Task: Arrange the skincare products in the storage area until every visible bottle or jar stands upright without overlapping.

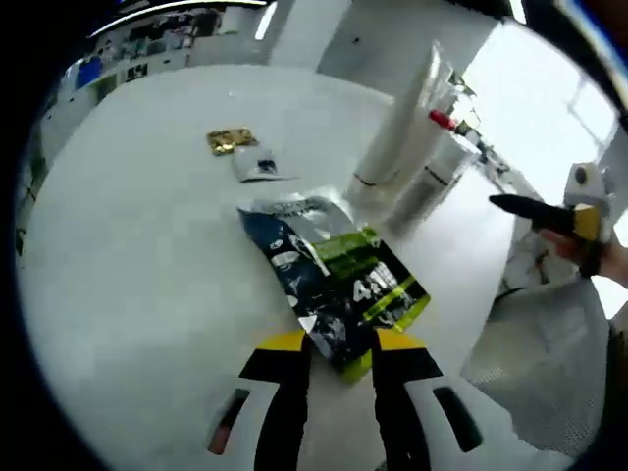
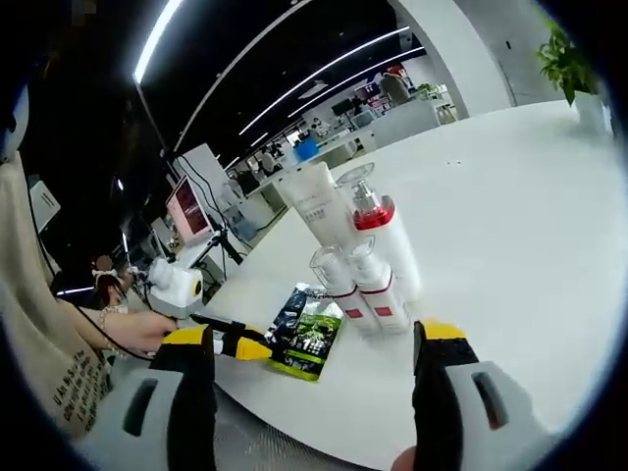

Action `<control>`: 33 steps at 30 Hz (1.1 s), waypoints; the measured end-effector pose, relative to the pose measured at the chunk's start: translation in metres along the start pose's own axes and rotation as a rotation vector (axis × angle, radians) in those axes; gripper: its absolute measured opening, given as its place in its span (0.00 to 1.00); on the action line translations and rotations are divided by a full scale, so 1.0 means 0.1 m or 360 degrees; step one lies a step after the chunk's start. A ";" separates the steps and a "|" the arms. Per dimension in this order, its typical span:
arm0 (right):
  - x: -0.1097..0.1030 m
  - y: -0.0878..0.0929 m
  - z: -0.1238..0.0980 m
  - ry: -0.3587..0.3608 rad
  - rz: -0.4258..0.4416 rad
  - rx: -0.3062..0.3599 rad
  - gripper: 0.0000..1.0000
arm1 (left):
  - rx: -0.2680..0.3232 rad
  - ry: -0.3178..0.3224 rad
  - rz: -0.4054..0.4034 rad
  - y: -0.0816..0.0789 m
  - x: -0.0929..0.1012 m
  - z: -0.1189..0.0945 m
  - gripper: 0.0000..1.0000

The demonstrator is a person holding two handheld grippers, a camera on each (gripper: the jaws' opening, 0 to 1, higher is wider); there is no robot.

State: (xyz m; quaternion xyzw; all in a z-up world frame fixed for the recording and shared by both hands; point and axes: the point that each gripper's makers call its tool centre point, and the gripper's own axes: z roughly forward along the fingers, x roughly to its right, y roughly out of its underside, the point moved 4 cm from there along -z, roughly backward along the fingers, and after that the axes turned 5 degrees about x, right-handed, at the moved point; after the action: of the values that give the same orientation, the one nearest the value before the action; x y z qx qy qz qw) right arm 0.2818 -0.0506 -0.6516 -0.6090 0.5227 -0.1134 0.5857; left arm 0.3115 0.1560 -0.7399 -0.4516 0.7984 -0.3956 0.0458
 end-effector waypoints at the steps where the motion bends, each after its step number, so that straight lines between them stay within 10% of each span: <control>1: 0.00 0.00 0.00 0.0000 0.0000 -0.0001 0.84 | -0.0004 -0.0015 0.0025 -0.01 -0.01 0.00 0.24; 12: 0.00 0.00 -0.01 0.0005 0.0002 0.0004 0.84 | -0.0009 0.0019 0.0565 -0.30 0.00 0.19 0.43; 22: 0.01 0.00 -0.01 0.0013 0.0013 0.0003 0.84 | -0.0187 0.0129 0.0724 -0.24 0.06 0.40 0.70; 33: 0.03 0.00 -0.01 0.0024 0.0027 0.0009 0.83 | -0.0260 0.0129 0.0791 -0.31 -0.02 0.47 0.73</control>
State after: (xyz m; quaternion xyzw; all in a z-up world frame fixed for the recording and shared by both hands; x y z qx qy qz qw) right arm 0.2824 -0.0539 -0.6528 -0.6020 0.5320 -0.1145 0.5843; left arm 0.3542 0.1210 -0.7516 -0.2276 0.9153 -0.3243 0.0732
